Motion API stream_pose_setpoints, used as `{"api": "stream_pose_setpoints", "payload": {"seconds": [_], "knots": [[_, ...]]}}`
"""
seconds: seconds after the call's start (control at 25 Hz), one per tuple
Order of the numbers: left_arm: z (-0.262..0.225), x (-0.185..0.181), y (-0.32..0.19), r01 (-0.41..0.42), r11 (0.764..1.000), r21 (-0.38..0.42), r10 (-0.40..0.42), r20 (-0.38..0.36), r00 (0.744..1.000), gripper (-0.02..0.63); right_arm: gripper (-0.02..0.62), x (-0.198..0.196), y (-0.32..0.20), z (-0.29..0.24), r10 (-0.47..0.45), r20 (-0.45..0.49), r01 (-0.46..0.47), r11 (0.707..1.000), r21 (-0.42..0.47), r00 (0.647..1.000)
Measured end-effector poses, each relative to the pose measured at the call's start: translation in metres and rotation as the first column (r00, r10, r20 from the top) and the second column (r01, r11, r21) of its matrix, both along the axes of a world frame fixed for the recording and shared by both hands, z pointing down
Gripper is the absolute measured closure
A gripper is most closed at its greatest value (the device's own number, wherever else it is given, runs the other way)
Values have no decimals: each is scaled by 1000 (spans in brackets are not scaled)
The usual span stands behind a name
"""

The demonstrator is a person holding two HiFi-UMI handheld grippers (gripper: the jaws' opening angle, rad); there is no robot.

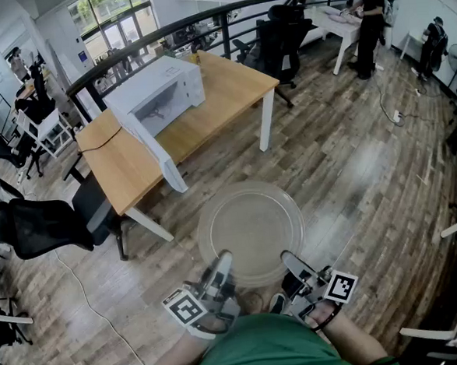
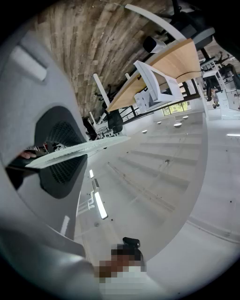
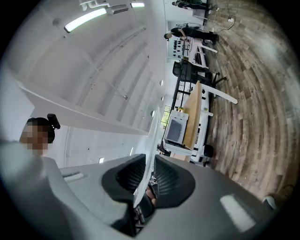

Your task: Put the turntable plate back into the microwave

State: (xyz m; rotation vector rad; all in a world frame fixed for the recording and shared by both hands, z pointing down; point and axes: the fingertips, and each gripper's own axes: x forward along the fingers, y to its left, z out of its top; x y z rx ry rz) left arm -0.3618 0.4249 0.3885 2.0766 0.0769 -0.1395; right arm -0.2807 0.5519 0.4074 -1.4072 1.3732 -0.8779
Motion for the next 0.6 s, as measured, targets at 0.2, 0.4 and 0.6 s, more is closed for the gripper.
{"api": "stream_pose_setpoints", "payload": {"seconds": [0.2, 0.4, 0.6], "knots": [[4, -4, -5, -2, 1000, -6, 2, 8, 1000, 545, 534, -4, -5, 2, 3, -2, -3, 1000, -4, 1000], [5, -4, -11, -6, 1000, -11, 6, 3, 1000, 545, 534, -5, -11, 3, 6, -3, -6, 1000, -11, 1000], [7, -3, -24, -17, 1000, -10, 17, -3, 1000, 541, 529, -4, -22, -1, 19, -38, -20, 1000, -11, 999]]}}
